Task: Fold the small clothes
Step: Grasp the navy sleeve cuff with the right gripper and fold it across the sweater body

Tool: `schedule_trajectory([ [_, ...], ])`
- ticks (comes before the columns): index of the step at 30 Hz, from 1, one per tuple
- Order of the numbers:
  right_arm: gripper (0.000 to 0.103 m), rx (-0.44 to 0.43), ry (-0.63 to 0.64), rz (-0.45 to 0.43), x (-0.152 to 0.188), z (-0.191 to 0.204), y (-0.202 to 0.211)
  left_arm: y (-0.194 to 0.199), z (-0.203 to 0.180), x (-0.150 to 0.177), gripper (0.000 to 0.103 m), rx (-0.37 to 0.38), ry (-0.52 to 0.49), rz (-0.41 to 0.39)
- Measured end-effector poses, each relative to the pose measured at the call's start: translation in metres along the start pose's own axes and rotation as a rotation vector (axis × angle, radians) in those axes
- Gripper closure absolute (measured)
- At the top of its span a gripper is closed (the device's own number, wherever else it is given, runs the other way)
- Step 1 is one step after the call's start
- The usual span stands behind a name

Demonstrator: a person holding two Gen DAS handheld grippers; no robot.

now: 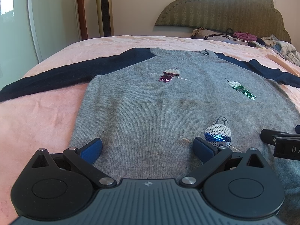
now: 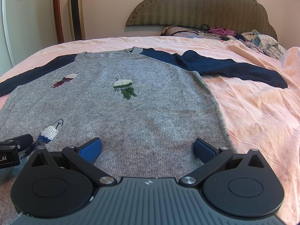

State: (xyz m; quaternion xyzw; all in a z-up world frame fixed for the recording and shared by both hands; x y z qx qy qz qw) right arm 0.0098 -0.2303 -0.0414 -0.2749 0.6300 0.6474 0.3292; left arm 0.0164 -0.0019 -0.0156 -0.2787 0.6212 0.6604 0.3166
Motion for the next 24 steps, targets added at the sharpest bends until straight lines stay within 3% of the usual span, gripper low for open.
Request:
schedule_trajectory([
  [2,0.000,-0.023,0.010,0.015,-0.002,-0.002,0.003,0.001,0.001,0.000,0.000,0.005,0.006,0.001],
  [4,0.000,-0.121,0.010,0.070,-0.015,-0.012,0.005,0.001,0.001,0.000,0.000,0.005,0.005,0.000],
  [7,0.000,-0.284,-0.116,-0.034,-0.049,-0.060,0.026,0.001,0.002,0.000,0.000,0.008,0.010,-0.001],
  [9,0.000,-0.318,-0.223,-0.093,-0.074,-0.109,0.027,0.001,0.001,0.000,0.000,0.007,0.009,-0.001],
  [13,0.000,-0.244,-0.599,-0.122,-0.115,-0.240,-0.005,0.001,0.002,-0.001,0.000,0.011,0.013,-0.002],
  [16,0.010,-0.171,-0.853,-0.134,-0.119,-0.323,-0.035,0.001,0.001,-0.001,0.000,0.010,0.014,-0.002],
  [20,0.027,-0.090,-0.973,-0.089,-0.109,-0.372,-0.073,0.001,0.001,-0.001,0.000,0.012,0.016,-0.003],
  [24,0.038,-0.109,-1.017,-0.131,-0.107,-0.385,-0.102,0.001,0.001,-0.001,0.000,0.012,0.017,-0.003],
])
Point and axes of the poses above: each gripper's, at about its wrist camera, not at the fingertips, and y roughly against the way its jaws point, z to its left, x to its underside, the point moved 2 cm from there along -y, roughly the way its jaws point, and after that the axes turned 4 degrees about -y, right-handed, at the moved point
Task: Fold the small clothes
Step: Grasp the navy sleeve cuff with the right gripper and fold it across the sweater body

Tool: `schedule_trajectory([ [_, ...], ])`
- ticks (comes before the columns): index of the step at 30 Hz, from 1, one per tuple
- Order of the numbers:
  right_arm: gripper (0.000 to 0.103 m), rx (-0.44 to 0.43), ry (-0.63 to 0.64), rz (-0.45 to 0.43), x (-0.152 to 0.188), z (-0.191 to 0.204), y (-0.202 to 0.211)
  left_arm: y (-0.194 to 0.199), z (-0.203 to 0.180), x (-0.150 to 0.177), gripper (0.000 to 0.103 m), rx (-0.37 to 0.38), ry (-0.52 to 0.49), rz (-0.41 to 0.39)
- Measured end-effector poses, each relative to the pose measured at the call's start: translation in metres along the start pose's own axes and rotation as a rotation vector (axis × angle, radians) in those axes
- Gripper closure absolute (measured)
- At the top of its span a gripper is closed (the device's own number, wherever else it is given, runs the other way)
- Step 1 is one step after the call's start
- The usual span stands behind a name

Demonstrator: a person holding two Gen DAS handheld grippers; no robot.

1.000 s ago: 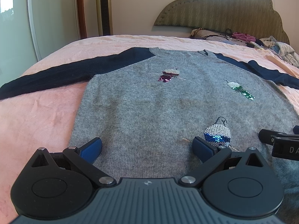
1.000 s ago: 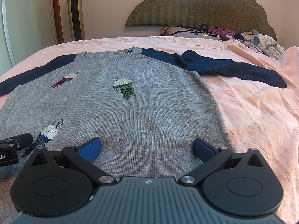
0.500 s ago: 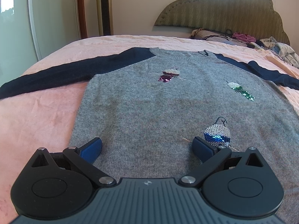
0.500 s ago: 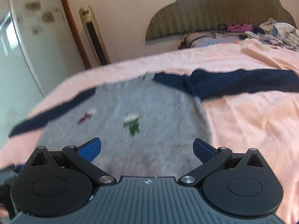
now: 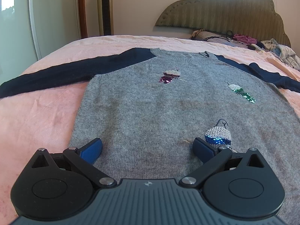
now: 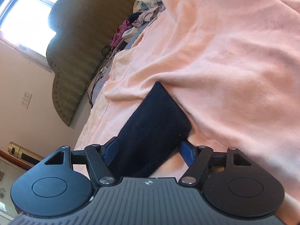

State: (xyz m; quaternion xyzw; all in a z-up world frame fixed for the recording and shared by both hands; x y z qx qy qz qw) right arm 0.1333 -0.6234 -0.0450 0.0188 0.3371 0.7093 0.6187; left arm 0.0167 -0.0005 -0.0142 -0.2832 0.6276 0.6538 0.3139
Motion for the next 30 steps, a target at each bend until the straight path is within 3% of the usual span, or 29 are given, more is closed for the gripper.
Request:
schedule_trajectory([
  [1,0.043,0.009,0.006,-0.006,0.001,0.001,-0.005,0.000,0.000,0.000,0.000,0.000,0.000,0.000],
  [2,0.063,0.033,0.026,-0.005,0.001,0.001,-0.010,0.000,0.000,0.000,0.000,0.000,0.000,0.000],
  [3,0.090,0.060,0.046,0.002,0.003,0.001,-0.015,0.000,0.000,0.000,0.000,0.001,0.002,-0.001],
  [6,0.090,0.072,0.071,-0.017,0.005,0.014,-0.012,0.000,0.001,0.000,0.000,0.005,0.008,-0.004],
  [10,0.089,-0.069,0.238,-0.013,0.042,0.079,0.015,0.001,0.001,0.000,0.000,0.008,0.013,-0.007],
  [14,0.089,-0.328,0.411,0.131,0.125,0.171,0.033,0.001,0.001,0.000,0.000,0.008,0.013,-0.007],
  [17,0.089,-0.481,0.436,0.307,0.197,0.226,0.024,0.001,0.001,0.000,0.000,0.008,0.013,-0.006],
  [19,0.086,-0.505,0.454,0.396,0.239,0.247,0.009,0.001,0.000,0.000,0.000,0.006,0.009,-0.005],
  [20,0.067,-0.487,0.473,0.446,0.261,0.255,0.000,0.001,0.000,0.000,0.000,0.005,0.007,-0.005],
  [21,0.031,-0.457,0.479,0.480,0.275,0.257,-0.007,0.001,0.000,0.000,0.000,0.005,0.005,-0.004],
  [22,0.020,-0.423,0.461,0.483,0.288,0.254,-0.005,0.001,0.000,0.000,0.000,0.005,0.003,-0.004],
  [25,0.020,-0.441,0.453,0.470,0.301,0.228,0.018,0.008,0.001,-0.001,0.000,0.015,0.001,-0.006],
  [26,0.020,-0.421,0.475,0.462,0.303,0.216,0.026,0.012,0.003,-0.007,0.000,0.049,0.027,-0.003],
  [30,0.021,-0.339,0.600,0.369,0.296,0.167,0.049,0.014,0.017,-0.064,0.000,0.330,0.221,-0.005],
])
Point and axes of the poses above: each gripper's, at about its wrist camera, not at the fingertips, and y roughly against the way its jaws point, z to its left, x to its underside, the point moved 2 cm from there along -y, roughly the way its jaws point, and after that the axes turned 4 degrees about -y, right-handed, at the moved point
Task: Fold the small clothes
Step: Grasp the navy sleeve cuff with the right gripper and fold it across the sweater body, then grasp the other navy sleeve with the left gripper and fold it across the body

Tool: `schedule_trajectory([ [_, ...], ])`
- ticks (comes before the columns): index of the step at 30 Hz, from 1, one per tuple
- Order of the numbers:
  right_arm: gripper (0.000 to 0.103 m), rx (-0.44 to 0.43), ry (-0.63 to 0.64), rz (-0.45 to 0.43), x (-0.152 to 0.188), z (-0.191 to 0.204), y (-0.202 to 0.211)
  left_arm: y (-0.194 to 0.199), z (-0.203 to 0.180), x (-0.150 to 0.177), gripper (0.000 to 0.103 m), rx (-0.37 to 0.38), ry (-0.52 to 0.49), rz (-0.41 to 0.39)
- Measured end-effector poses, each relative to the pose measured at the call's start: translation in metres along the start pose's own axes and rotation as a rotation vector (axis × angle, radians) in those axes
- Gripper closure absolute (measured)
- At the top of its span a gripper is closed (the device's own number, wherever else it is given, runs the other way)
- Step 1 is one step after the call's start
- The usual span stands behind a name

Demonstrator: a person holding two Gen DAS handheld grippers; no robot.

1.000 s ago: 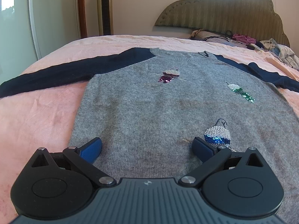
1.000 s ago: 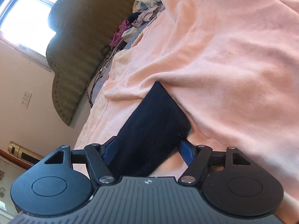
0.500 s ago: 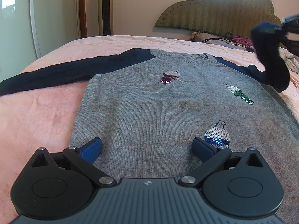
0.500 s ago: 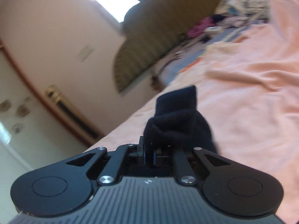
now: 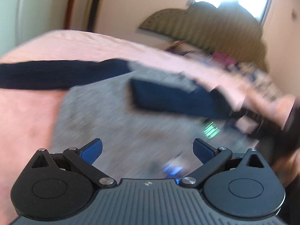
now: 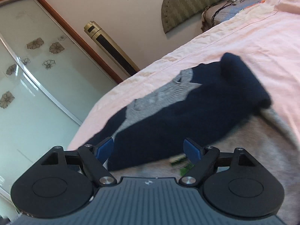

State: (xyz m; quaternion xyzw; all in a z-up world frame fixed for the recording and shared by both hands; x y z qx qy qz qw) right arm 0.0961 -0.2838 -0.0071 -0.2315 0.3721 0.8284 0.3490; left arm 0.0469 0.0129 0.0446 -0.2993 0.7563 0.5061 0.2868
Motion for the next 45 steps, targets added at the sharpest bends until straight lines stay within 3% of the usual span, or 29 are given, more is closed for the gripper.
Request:
schedule_trajectory([
  [2,0.021,0.041,0.018,-0.016,0.008,-0.021,0.008,-0.017,0.001,-0.033,0.000,0.109,0.093,-0.007],
  [3,0.022,0.056,0.024,-0.022,0.012,-0.025,0.012,-0.033,0.002,-0.046,0.000,0.129,0.127,-0.003],
  [4,0.023,0.057,0.049,-0.038,0.018,-0.030,0.011,-0.052,0.004,-0.055,0.000,0.114,0.148,0.012],
  [6,0.023,0.053,0.063,-0.052,0.022,-0.030,0.014,-0.089,0.009,-0.063,0.000,0.002,0.195,0.076],
  [8,0.023,0.059,0.063,-0.053,0.023,-0.030,0.014,-0.120,0.012,-0.063,0.003,-0.042,0.193,0.134],
  [10,0.020,0.036,0.041,-0.054,0.021,-0.033,0.015,-0.136,0.007,-0.059,0.020,-0.102,0.155,0.155],
  [12,0.020,0.017,0.016,-0.058,0.020,-0.038,0.017,-0.142,-0.006,-0.058,0.068,-0.178,0.060,0.144],
  [13,0.020,0.007,0.005,-0.060,0.019,-0.039,0.016,-0.143,-0.010,-0.060,0.074,-0.231,0.023,0.148],
  [14,0.019,0.002,-0.002,-0.062,0.018,-0.039,0.016,-0.145,-0.013,-0.061,0.088,-0.259,0.000,0.149],
  [17,0.017,-0.007,-0.005,-0.062,0.018,-0.040,0.016,-0.130,-0.014,-0.073,0.099,-0.270,-0.045,0.087],
  [19,0.017,-0.008,-0.004,-0.062,0.018,-0.039,0.016,-0.108,-0.009,-0.087,0.099,-0.288,-0.065,0.006],
  [21,0.017,-0.010,-0.006,-0.062,0.018,-0.039,0.016,-0.103,-0.002,-0.092,0.099,-0.358,-0.089,0.001],
  [23,0.016,-0.013,-0.005,-0.061,0.018,-0.041,0.015,-0.112,0.009,-0.086,0.099,-0.400,-0.137,0.056],
  [25,0.014,-0.015,-0.001,-0.059,0.018,-0.040,0.015,-0.120,0.016,-0.070,0.096,-0.389,-0.174,0.157],
  [26,0.014,-0.015,0.003,-0.057,0.018,-0.040,0.014,-0.117,0.018,-0.063,0.094,-0.398,-0.178,0.163],
  [28,0.014,-0.011,0.010,-0.053,0.018,-0.039,0.014,-0.101,0.018,-0.056,0.085,-0.416,-0.178,0.102],
  [30,0.014,0.028,0.031,-0.030,0.014,-0.032,0.016,-0.084,0.016,-0.054,0.065,-0.411,-0.163,0.022],
  [31,0.013,0.031,0.041,-0.022,0.010,-0.026,0.018,-0.077,0.014,-0.055,0.060,-0.395,-0.162,-0.031],
  [32,0.012,0.008,0.044,-0.030,0.003,-0.020,0.020,-0.073,0.009,-0.057,0.046,-0.377,-0.174,-0.083],
  [33,0.011,-0.013,0.054,-0.053,-0.008,-0.013,0.022,-0.075,0.004,-0.059,0.027,-0.367,-0.194,-0.107],
  [35,0.003,-0.010,0.096,-0.089,-0.034,0.000,0.013,-0.091,-0.008,-0.063,0.019,-0.348,-0.236,-0.104],
  [37,0.001,0.056,0.158,-0.087,-0.058,0.008,-0.014,-0.114,-0.013,-0.064,0.019,-0.309,-0.245,-0.050],
  [40,0.005,0.205,0.271,-0.027,-0.076,0.008,-0.068,-0.147,-0.006,-0.058,0.019,-0.323,-0.233,0.069],
  [43,0.005,0.351,0.343,0.079,-0.071,-0.013,-0.108,-0.150,0.007,-0.046,0.010,-0.290,-0.265,0.033],
  [44,0.000,0.409,0.409,0.081,-0.062,-0.022,-0.114,-0.149,0.010,-0.046,0.009,-0.276,-0.261,0.033],
  [45,0.000,0.384,0.415,0.061,-0.059,-0.029,-0.110,-0.150,0.011,-0.047,0.006,-0.275,-0.258,0.034],
])
Point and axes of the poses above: each gripper's, at about its wrist camera, not at the fingertips, and y roughly against the way its jaws point, z to its left, x to its underside, the point moved 2 cm from there along -y, roughly the way its jaws point, and after that the axes turned 4 degrees about -y, right-handed, at the moved point
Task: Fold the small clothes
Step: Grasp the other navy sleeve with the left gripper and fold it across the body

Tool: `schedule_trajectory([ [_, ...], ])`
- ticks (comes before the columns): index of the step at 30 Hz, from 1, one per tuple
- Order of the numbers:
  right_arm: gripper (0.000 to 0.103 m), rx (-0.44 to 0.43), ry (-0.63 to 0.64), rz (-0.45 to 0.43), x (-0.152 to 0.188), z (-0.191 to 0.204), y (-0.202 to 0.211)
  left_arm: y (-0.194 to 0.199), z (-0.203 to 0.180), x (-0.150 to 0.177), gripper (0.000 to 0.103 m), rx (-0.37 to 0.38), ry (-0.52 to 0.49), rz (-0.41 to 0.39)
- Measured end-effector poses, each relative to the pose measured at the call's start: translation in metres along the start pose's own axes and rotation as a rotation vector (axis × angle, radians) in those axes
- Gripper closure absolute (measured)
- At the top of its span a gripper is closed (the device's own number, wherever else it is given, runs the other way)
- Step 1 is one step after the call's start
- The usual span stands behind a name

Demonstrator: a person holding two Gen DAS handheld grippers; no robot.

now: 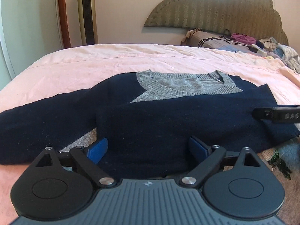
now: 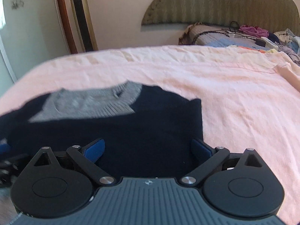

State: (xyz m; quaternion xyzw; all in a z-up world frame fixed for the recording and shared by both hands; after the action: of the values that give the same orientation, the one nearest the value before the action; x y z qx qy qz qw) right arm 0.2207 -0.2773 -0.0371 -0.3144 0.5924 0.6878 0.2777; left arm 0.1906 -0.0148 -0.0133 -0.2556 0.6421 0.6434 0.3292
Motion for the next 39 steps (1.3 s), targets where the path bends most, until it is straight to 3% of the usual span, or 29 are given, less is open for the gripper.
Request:
schedule_trajectory([
  [2,0.000,-0.044,-0.065,-0.012,-0.001,-0.013,0.002,-0.002,-0.001,-0.002,0.002,-0.017,0.000,0.007],
  [4,0.000,-0.004,-0.019,0.001,-0.001,-0.005,-0.001,0.006,0.002,-0.001,0.002,-0.047,0.022,-0.005],
  [9,0.000,-0.006,-0.026,-0.010,0.002,-0.005,0.004,0.071,0.065,0.023,0.003,-0.059,0.242,-0.158],
  [12,0.000,-0.012,-0.034,-0.016,0.003,-0.006,0.006,0.101,0.145,0.041,0.003,-0.154,0.479,-0.198],
  [17,0.000,-0.001,-0.026,-0.015,0.002,-0.004,0.006,0.116,0.292,0.081,0.004,-0.339,1.025,-0.189],
  [19,0.000,-0.001,-0.031,-0.017,0.002,-0.004,0.007,0.113,0.327,0.096,0.004,-0.301,1.170,-0.199],
  [21,0.000,0.001,-0.033,-0.018,0.003,-0.004,0.007,0.112,0.343,0.100,0.004,-0.265,1.225,-0.247],
  [23,0.000,0.002,-0.033,-0.018,0.003,-0.004,0.007,0.106,0.352,0.098,0.008,-0.269,1.223,-0.259],
  [25,0.000,0.002,-0.033,-0.018,0.003,-0.004,0.007,0.097,0.351,0.089,0.033,-0.355,1.143,-0.222],
  [27,0.000,0.002,-0.034,-0.018,0.003,-0.004,0.007,0.085,0.348,0.078,0.067,-0.443,1.033,-0.168],
  [29,0.000,0.001,-0.035,-0.019,0.003,-0.004,0.006,0.080,0.346,0.072,0.078,-0.506,0.927,-0.122],
  [30,0.000,0.000,-0.037,-0.020,0.003,-0.004,0.006,0.077,0.345,0.069,0.093,-0.508,0.911,-0.108],
  [31,0.000,-0.002,-0.038,-0.020,0.003,-0.004,0.006,0.076,0.346,0.067,0.098,-0.496,0.906,-0.097],
  [33,0.000,-0.003,-0.040,-0.021,0.003,-0.005,0.006,0.083,0.337,0.061,0.099,-0.537,0.879,-0.102],
  [36,0.000,-0.007,-0.045,-0.023,0.003,-0.005,0.007,0.096,0.296,0.030,0.099,-0.567,0.733,-0.190],
  [39,0.000,-0.008,-0.047,-0.024,0.003,-0.006,0.007,0.094,0.217,-0.018,0.099,-0.454,0.505,-0.281],
])
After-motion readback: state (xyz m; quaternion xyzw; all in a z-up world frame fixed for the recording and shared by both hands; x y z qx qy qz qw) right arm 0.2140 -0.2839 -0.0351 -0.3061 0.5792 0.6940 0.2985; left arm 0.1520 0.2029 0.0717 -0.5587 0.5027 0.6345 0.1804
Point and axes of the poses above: each gripper's, at about its wrist camera, not at the fingertips, and y roughly against the way its jaws point, z to its left, x to its underside, the point moved 2 cm from there along -y, roughly the way its jaws point, and after that the axes turned 4 degrees about -y, right-handed, at the moved point
